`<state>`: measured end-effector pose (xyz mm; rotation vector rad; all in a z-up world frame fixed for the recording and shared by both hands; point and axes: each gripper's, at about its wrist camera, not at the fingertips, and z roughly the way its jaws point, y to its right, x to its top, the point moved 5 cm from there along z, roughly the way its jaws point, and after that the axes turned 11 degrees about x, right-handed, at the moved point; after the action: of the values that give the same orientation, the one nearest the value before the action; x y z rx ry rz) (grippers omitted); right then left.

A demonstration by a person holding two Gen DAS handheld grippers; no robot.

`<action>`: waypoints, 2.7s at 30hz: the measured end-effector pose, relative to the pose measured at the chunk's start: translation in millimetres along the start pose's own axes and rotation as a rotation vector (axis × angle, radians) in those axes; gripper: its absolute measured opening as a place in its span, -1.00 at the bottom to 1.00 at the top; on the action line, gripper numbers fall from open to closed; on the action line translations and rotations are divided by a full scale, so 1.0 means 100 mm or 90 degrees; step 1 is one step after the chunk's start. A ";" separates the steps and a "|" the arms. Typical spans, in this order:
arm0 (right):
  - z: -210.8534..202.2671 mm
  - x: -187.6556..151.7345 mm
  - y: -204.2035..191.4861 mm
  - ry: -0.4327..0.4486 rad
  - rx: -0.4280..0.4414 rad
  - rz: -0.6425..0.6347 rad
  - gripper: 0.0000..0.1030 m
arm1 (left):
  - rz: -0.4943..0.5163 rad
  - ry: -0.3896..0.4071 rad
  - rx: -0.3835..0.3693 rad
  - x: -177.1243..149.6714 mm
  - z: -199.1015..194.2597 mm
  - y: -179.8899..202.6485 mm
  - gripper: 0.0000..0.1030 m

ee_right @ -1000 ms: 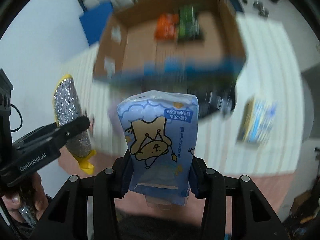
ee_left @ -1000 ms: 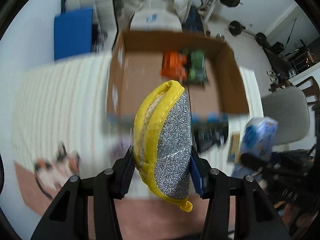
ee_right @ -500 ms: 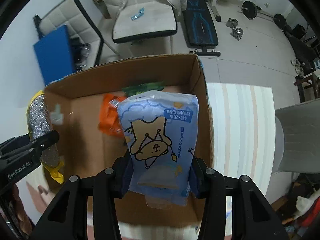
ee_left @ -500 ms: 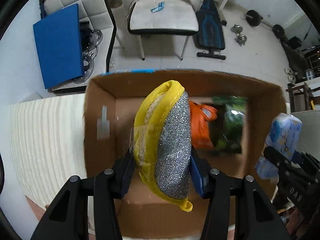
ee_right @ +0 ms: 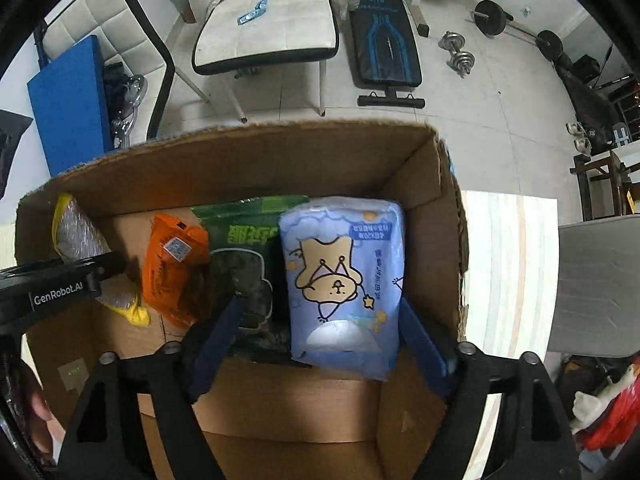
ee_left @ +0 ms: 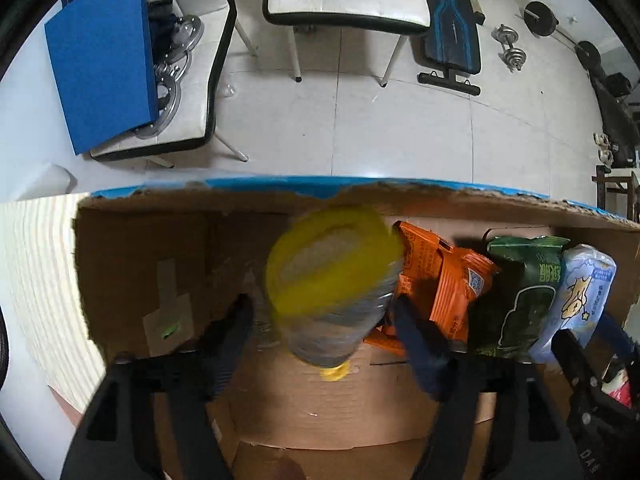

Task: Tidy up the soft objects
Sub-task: 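Carry sponge and blue packet into the box and release both, then grasp the lavender cloth with the left tool while the right grasps the yellow carton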

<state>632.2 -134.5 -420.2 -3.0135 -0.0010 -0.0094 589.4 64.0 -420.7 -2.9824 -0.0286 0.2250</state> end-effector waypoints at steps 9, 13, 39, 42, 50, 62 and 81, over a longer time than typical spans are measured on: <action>-0.14 -0.12 -0.04 -0.008 0.022 0.004 0.96 | 0.002 0.040 -0.017 -0.09 -0.25 -0.10 0.91; -0.21 -0.23 -0.07 -0.012 0.036 0.007 1.00 | 0.002 0.062 -0.030 -0.23 -0.44 -0.16 0.91; -1.29 -2.05 0.30 0.113 0.136 0.036 1.00 | -0.062 0.211 0.008 -2.29 -1.26 -0.52 0.91; -1.06 -2.31 0.68 0.092 0.104 0.090 1.00 | -0.088 0.132 -0.021 -2.55 -0.78 -0.53 0.91; -0.10 -2.61 1.35 0.014 0.064 0.189 1.00 | -0.124 0.006 0.001 -2.94 0.30 -0.51 0.91; 0.44 -2.75 1.31 -0.055 0.032 0.170 0.29 | -0.172 -0.031 0.003 -2.81 0.97 -0.68 0.33; 0.57 -3.72 0.72 -0.116 0.070 0.072 0.32 | -0.097 -0.063 0.013 -3.74 1.06 -0.48 -0.27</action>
<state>260.3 -198.4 -488.4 -2.8883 0.1460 0.2677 203.2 115.7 -461.3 -2.9285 -0.2619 0.3514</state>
